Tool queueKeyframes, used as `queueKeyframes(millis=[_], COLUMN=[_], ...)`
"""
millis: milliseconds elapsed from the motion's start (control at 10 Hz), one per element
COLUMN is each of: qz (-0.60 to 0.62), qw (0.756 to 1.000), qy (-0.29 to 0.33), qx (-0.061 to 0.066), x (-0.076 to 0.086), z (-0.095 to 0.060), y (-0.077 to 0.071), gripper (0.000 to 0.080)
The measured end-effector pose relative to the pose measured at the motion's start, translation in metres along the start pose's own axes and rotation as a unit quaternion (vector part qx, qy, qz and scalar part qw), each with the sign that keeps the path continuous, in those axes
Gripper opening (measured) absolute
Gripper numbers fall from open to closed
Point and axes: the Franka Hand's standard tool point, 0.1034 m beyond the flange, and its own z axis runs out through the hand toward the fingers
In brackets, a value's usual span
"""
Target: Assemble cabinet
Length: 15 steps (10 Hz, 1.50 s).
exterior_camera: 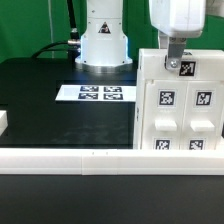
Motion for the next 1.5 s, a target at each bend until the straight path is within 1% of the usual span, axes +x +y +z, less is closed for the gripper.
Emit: queueKeyframes(millis=[300, 400, 500, 700, 800, 900, 1000, 1100, 1500], qz=[0.093, 0.142, 0.14, 0.163, 0.145, 0.135, 0.135, 0.132, 0.129], qw=[0.996, 0.99, 0.99, 0.987, 0.989, 0.991, 0.991, 0.991, 0.992], qy=[-0.002, 0.003, 0.01, -0.005, -0.007, -0.008, -0.007, -0.007, -0.007], qx=[-0.007, -0.009, -0.013, -0.011, -0.012, -0.012, -0.012, -0.013, -0.013], x=[0.0011, 0.0002, -0.0003, -0.0041, -0.0054, -0.0057, -0.0057, -0.0056, -0.0055], z=[-0.0004, -0.0012, -0.0017, -0.0042, -0.0028, -0.0021, -0.002, -0.0015, -0.0009], y=[0.0028, 0.007, 0.0076, 0.0069, 0.0075, 0.0078, 0.0078, 0.008, 0.0082], gripper=[0.0563, 0.0564, 0.0564, 0.0564, 0.0564, 0.0646, 0.0749, 0.0789, 0.0797])
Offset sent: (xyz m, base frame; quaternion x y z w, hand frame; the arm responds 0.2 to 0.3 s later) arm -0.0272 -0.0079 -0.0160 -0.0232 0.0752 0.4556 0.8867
